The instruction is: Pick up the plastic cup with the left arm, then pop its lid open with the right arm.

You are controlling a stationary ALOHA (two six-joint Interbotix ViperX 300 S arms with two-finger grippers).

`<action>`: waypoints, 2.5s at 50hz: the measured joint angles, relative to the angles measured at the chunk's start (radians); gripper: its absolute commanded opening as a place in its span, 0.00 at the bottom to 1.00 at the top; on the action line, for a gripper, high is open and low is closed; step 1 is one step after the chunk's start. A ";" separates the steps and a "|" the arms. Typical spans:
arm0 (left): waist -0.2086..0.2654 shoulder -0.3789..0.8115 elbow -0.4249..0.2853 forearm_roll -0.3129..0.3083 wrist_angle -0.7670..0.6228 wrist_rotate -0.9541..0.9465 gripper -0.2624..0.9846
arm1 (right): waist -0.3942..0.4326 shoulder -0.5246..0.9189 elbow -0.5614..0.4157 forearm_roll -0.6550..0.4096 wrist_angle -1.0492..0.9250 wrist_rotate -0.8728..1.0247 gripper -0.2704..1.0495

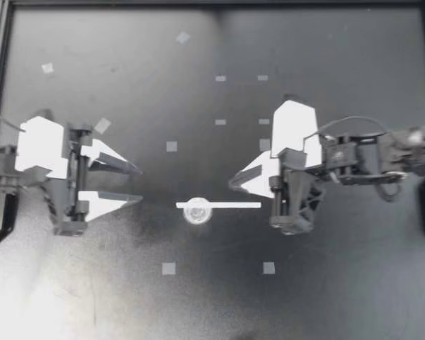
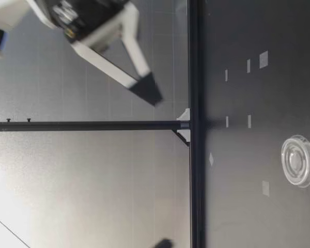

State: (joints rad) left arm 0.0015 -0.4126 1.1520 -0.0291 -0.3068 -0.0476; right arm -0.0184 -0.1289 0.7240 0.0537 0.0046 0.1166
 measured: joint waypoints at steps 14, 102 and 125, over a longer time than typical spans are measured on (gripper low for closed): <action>0.002 0.218 -0.035 0.000 -0.054 -0.002 0.70 | 0.008 0.153 -0.040 0.000 -0.067 0.101 0.14; -0.038 0.634 -0.255 0.000 -0.112 -0.018 0.72 | 0.035 0.394 -0.098 0.002 -0.123 0.156 0.14; -0.041 0.638 -0.282 0.002 -0.060 -0.011 0.69 | 0.038 0.396 -0.098 0.000 -0.124 0.158 0.14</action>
State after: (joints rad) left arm -0.0399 0.2255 0.8698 -0.0276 -0.3666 -0.0583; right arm 0.0199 0.2669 0.6259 0.0537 -0.1197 0.2746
